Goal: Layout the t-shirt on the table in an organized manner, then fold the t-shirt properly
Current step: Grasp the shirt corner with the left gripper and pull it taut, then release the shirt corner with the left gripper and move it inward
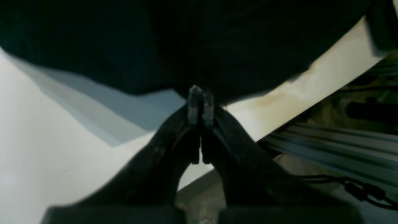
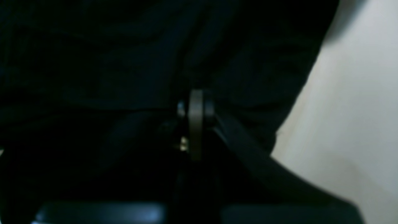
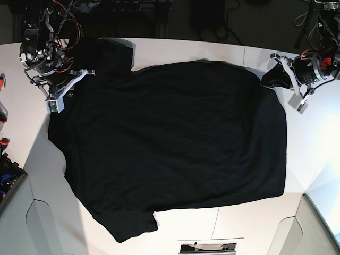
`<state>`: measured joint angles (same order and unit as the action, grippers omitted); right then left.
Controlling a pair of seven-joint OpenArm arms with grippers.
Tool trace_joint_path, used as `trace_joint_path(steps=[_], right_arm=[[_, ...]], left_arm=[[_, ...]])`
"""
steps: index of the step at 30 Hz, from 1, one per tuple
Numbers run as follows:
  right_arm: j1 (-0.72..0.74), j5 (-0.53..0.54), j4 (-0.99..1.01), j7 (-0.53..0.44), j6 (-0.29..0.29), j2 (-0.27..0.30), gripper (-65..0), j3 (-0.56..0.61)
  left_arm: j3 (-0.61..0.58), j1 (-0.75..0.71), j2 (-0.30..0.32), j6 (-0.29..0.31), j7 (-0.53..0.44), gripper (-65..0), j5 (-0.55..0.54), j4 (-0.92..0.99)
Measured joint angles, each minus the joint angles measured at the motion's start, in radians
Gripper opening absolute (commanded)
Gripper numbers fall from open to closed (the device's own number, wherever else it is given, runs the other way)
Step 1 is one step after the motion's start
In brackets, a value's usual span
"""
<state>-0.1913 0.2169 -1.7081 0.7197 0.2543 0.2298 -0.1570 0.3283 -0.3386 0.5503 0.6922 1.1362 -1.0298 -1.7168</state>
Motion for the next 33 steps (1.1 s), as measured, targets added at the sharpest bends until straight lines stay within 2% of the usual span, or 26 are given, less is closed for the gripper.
trace_joint_path(steps=[5,8,10,13,14,17,22,26,33], right_arm=[[0.000,0.000,0.000,0.000,0.000,0.000,-65.0,0.000],[0.000,0.000,0.000,0.000,0.000,0.000,-65.0,0.000],[0.000,0.000,0.000,0.001,0.000,0.000,-65.0,0.000],[0.000,0.000,0.000,0.002,0.000,0.000,-65.0,0.000],[0.000,0.000,0.000,0.002,0.000,0.000,-65.0,0.000],[0.000,0.000,0.000,0.003,0.001,0.000,-65.0,0.000],[0.000,0.001,0.000,0.006,0.001,0.000,-65.0,0.000],[-0.002,0.001,0.000,0.010,0.001,0.000,-65.0,0.000],[-0.002,0.003,0.000,0.010,0.001,0.000,-65.0,0.000]], left_arm=[[0.000,-0.043,-0.007,0.000,-0.011,-65.0,0.019,0.000],[-0.002,-0.077,-0.012,0.000,-0.085,-65.0,0.078,0.000],[-0.015,-0.080,-0.037,-0.001,-0.116,-65.0,0.159,0.001],[-0.056,-0.079,-0.074,0.000,-0.243,-65.0,0.219,0.001],[-0.066,-0.074,-0.082,0.000,-0.253,-65.0,0.253,0.001],[-0.088,-0.048,-0.109,0.000,-0.251,-65.0,0.314,0.002],[-0.090,0.010,-0.119,-0.002,-0.248,-65.0,0.253,0.002],[-0.099,0.095,-0.123,-0.002,-0.256,-65.0,0.260,0.002],[-0.210,0.170,-0.135,0.000,-0.254,-65.0,0.330,0.056]])
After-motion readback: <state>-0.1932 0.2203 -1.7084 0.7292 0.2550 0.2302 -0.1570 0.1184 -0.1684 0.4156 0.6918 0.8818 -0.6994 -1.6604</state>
